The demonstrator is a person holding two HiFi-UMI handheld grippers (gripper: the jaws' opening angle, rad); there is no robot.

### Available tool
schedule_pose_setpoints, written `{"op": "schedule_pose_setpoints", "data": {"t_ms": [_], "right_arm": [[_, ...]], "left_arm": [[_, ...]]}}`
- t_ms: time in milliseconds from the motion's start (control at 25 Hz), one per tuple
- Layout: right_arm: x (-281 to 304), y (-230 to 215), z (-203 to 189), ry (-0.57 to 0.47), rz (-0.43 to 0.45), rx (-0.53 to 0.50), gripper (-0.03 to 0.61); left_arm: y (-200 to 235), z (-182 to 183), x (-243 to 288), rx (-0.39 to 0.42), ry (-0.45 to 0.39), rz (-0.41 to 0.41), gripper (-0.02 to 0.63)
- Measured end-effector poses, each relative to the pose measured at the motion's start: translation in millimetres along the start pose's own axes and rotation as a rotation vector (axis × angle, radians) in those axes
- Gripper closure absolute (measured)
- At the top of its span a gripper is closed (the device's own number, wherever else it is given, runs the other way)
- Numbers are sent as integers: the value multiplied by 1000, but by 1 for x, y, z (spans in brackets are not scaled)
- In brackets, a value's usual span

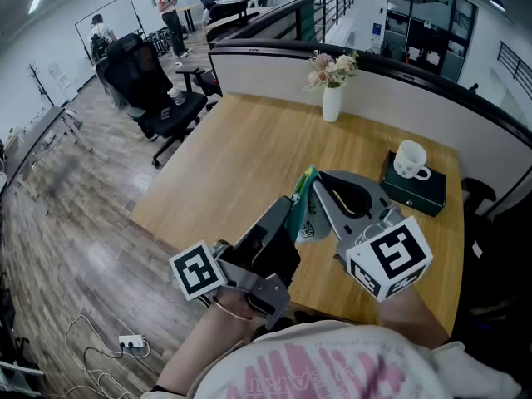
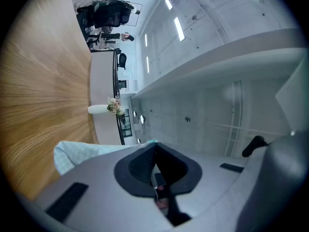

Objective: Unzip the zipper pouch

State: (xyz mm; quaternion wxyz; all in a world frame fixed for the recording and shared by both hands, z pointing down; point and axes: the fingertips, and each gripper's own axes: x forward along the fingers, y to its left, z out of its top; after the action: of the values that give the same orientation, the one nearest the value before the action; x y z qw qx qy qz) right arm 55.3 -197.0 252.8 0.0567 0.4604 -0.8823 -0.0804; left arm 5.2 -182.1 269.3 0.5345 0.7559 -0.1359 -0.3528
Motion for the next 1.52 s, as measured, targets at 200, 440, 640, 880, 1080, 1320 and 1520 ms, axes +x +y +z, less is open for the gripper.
{"op": "schedule_pose_setpoints", "data": {"t_ms": [200, 440, 640, 880, 1080, 1320, 1520], "right_arm": [[2, -3, -3, 22, -21, 5, 568], [2, -11, -8, 44, -56, 50, 568], [1, -19, -11, 45, -90, 80, 566], [-1, -23, -12, 45, -103, 104, 566], [-1, -29, -12, 38, -117, 108, 566], [-8, -37, -16, 37, -156, 145, 566], [-9, -44, -16, 39, -175, 159, 566]], "left_arm": [[2, 1, 0, 1, 3, 10, 611], [4, -1, -3, -8, 7, 19, 611], [6, -2, -5, -13, 6, 24, 611], [5, -3, -7, -13, 6, 25, 611], [7, -3, -5, -12, 10, 25, 611], [8, -8, -7, -16, 22, 25, 609], [7, -9, -5, -11, 32, 24, 611]]}}
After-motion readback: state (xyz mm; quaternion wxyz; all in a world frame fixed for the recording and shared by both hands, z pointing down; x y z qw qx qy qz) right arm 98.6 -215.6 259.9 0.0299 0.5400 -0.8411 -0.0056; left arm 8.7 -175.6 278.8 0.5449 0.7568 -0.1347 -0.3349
